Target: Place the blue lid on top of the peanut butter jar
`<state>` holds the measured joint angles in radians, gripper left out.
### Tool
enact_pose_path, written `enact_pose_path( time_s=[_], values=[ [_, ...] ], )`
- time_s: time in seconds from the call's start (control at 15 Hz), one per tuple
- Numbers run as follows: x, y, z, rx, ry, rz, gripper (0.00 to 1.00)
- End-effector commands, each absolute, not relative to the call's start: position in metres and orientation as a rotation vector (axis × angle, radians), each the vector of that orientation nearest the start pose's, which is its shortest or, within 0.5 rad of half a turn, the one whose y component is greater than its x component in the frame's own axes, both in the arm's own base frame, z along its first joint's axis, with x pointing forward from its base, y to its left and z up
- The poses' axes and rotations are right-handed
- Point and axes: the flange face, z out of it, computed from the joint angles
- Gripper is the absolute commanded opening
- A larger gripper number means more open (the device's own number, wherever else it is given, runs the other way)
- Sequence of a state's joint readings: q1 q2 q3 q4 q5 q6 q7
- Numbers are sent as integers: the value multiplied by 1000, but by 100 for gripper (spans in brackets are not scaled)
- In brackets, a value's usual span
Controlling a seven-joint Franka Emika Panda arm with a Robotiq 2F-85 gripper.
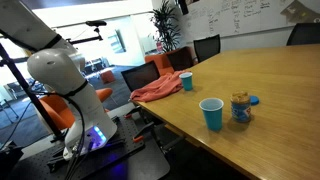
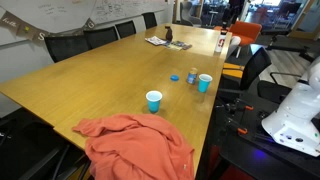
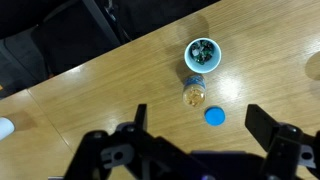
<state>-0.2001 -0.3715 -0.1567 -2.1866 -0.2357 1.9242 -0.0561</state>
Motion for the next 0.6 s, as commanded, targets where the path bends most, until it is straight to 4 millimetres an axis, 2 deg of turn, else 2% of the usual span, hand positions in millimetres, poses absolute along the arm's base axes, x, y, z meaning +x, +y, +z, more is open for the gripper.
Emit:
enact_pose_path(
  time_s=[0.0,0.27,0.53],
  values=[
    [419,-181,547,-3305,370,-117,100],
    [419,-181,547,-3305,371,-117,100],
    [457,-182,530,-3242,347,-147,100]
  ],
)
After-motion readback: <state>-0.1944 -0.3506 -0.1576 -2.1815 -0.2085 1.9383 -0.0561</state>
